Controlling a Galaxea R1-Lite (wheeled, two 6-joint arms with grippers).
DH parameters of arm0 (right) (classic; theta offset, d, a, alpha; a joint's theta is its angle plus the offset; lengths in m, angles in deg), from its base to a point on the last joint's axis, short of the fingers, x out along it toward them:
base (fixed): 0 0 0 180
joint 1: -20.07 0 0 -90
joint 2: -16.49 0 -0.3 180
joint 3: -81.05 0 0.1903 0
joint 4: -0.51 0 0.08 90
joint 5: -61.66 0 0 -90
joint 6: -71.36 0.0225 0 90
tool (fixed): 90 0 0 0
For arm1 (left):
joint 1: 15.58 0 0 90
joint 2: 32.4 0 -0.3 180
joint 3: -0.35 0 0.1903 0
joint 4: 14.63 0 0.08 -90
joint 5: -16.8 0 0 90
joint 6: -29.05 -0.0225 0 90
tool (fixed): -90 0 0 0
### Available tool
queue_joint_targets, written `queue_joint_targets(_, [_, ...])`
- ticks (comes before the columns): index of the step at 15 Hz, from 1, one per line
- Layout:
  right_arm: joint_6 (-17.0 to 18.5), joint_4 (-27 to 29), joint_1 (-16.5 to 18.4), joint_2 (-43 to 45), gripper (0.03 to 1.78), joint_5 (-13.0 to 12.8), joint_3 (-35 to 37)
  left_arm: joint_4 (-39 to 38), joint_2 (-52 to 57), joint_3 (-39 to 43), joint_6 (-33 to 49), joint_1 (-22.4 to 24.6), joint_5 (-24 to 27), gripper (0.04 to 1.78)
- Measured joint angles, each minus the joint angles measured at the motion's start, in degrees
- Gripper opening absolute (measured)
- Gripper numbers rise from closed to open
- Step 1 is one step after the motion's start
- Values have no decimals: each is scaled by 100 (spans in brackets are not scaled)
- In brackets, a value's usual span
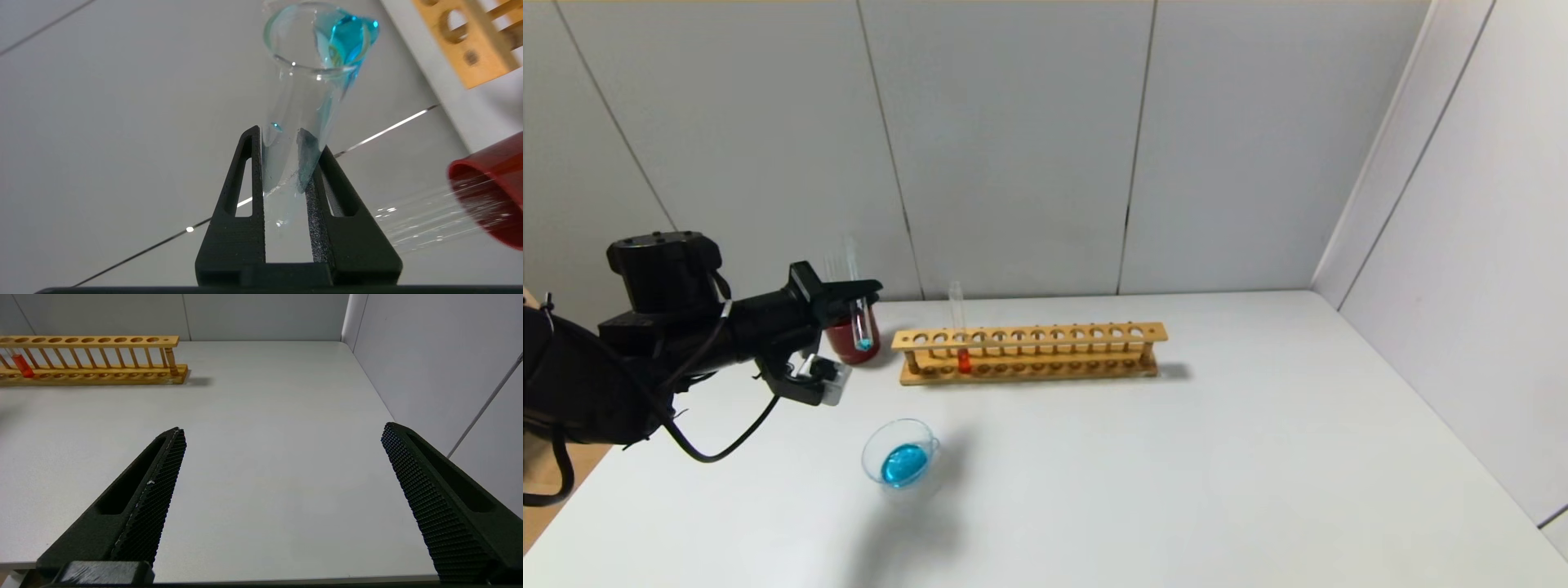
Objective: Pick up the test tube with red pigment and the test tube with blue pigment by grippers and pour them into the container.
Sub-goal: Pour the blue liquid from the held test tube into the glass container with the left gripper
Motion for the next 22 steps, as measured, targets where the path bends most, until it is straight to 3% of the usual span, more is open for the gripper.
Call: queue_joint_targets(22, [-2,-4,0,0,175,2,0,-251,100,-52,-763,-39,372,34])
